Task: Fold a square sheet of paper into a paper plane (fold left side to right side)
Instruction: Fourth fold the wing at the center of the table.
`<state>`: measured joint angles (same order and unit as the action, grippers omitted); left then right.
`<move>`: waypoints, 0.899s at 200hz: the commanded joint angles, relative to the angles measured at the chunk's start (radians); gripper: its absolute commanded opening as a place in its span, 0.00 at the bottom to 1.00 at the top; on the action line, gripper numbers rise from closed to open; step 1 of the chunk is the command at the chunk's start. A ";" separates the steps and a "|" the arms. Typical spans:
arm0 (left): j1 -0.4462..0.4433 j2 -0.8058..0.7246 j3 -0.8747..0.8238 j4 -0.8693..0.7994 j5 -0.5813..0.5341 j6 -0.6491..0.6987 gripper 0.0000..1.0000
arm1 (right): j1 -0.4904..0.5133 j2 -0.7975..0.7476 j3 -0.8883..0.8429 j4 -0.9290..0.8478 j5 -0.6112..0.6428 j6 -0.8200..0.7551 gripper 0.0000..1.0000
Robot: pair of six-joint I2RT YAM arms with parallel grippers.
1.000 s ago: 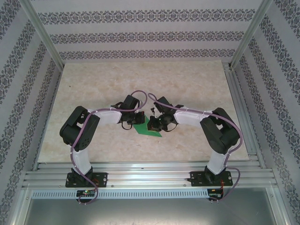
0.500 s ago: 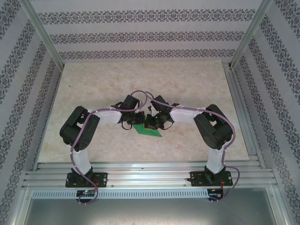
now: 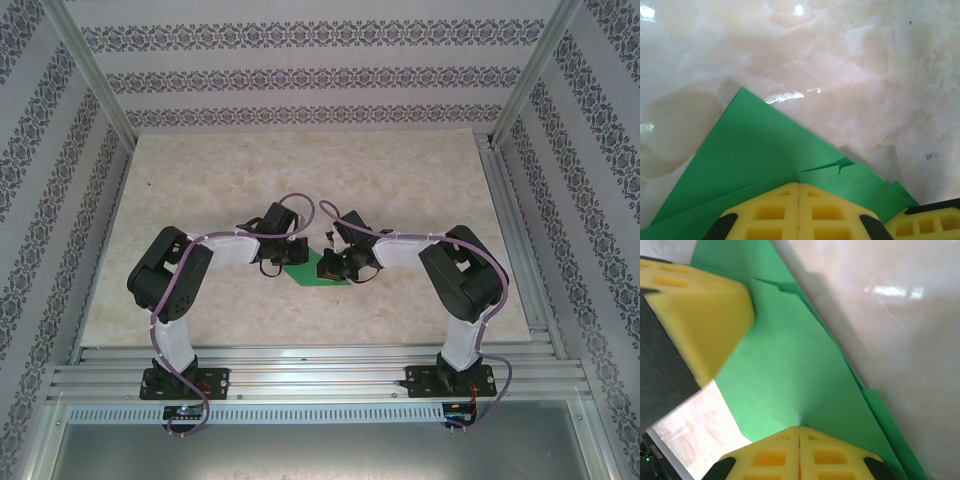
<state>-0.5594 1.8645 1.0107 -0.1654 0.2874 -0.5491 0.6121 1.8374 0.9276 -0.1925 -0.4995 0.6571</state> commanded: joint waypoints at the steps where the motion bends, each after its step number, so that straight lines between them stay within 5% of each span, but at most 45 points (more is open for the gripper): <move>1: 0.007 0.044 -0.035 -0.119 -0.136 0.034 0.02 | -0.024 -0.019 -0.098 -0.093 0.029 -0.009 0.07; 50: 0.006 0.048 -0.037 -0.120 -0.145 0.031 0.01 | -0.073 -0.085 -0.154 -0.063 -0.009 -0.011 0.07; 97: 0.001 0.039 -0.034 -0.130 -0.154 0.033 0.01 | -0.024 -0.158 -0.031 -0.111 -0.027 -0.007 0.08; 180: -0.010 0.033 -0.039 -0.143 -0.183 0.039 0.01 | 0.008 0.056 0.134 -0.083 0.037 0.007 0.07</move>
<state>-0.5659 1.8587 1.0111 -0.1658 0.2108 -0.5415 0.6136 1.8496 1.0252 -0.2623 -0.5087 0.6647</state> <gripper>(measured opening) 0.057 0.077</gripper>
